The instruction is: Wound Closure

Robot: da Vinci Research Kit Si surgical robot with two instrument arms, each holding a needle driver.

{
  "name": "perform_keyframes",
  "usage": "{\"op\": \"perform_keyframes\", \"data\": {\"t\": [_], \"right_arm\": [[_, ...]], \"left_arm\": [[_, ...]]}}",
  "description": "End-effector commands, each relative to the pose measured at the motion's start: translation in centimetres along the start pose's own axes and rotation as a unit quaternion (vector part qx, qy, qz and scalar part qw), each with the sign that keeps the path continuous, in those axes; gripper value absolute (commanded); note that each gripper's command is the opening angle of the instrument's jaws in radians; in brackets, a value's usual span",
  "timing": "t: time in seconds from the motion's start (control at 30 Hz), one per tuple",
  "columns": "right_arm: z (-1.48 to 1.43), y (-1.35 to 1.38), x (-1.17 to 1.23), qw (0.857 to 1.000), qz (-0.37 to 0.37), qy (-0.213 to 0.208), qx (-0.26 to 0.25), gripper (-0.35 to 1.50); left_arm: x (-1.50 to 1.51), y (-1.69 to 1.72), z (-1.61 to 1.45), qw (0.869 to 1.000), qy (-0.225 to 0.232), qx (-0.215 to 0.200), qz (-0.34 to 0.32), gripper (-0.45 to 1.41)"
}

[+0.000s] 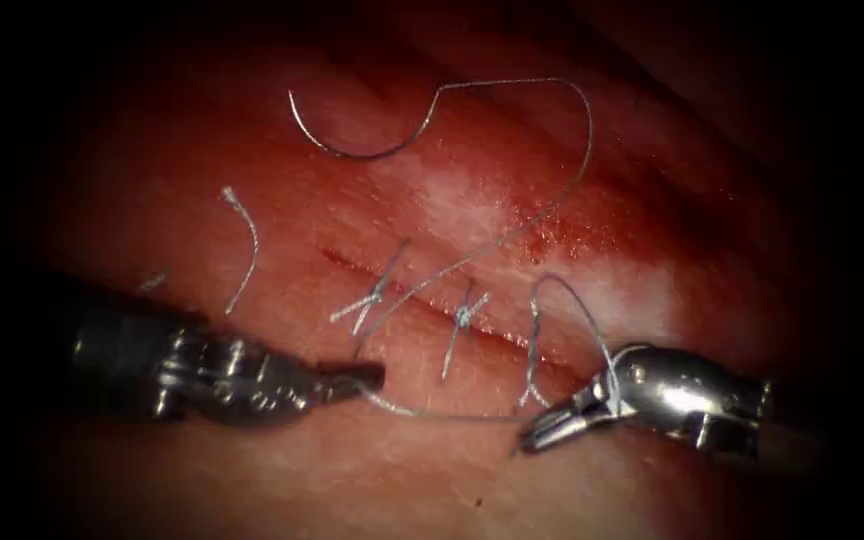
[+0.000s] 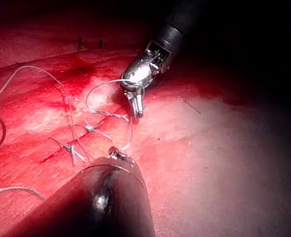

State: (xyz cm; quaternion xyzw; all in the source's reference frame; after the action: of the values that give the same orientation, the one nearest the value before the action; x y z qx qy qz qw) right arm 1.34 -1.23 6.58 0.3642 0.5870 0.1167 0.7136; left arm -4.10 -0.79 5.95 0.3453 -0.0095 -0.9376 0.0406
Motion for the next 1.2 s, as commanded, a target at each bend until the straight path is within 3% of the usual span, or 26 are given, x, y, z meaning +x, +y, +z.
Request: {"op": "perform_keyframes", "data": {"t": [0.03,0.23,0.4,0.63,0.77,0.87,1.0,1.2], "right_arm": [[0.01,0.11,-0.02,1.0,0.024,0.002,-0.012,-0.35],[-0.27,0.4,-0.03,0.976,0.2,0.006,-0.082,-0.35],[-0.4,0.56,-0.13,0.964,0.222,-0.043,-0.142,-0.35],[-0.54,0.51,-0.32,0.949,0.236,-0.104,-0.184,-0.35],[-0.65,0.51,-0.31,0.939,0.266,-0.098,-0.194,-0.35],[-0.72,0.53,-0.31,0.919,0.327,-0.085,-0.205,-0.35],[-0.76,0.59,-0.29,0.903,0.362,-0.072,-0.221,-0.35],[-0.79,0.61,-0.26,0.89,0.385,-0.043,-0.24,-0.35]], "left_arm": [[-0.01,0.09,0.0,1.0,-0.002,0.001,0.0,-0.45],[-0.09,0.26,-0.31,1.0,-0.011,0.004,0.006,-0.45],[-0.16,0.32,-0.5,1.0,-0.016,0.005,0.007,-0.45],[-0.34,0.34,-0.84,1.0,-0.027,0.008,0.003,-0.45],[-0.43,0.36,-1.03,0.999,-0.033,0.008,-0.001,-0.45],[-0.46,0.41,-1.15,0.999,-0.034,0.007,-0.003,-0.45],[-0.46,0.47,-1.3,0.999,-0.036,0.011,-0.004,-0.45],[-0.47,0.52,-1.6,0.999,-0.035,0.018,-0.004,-0.45]]}}
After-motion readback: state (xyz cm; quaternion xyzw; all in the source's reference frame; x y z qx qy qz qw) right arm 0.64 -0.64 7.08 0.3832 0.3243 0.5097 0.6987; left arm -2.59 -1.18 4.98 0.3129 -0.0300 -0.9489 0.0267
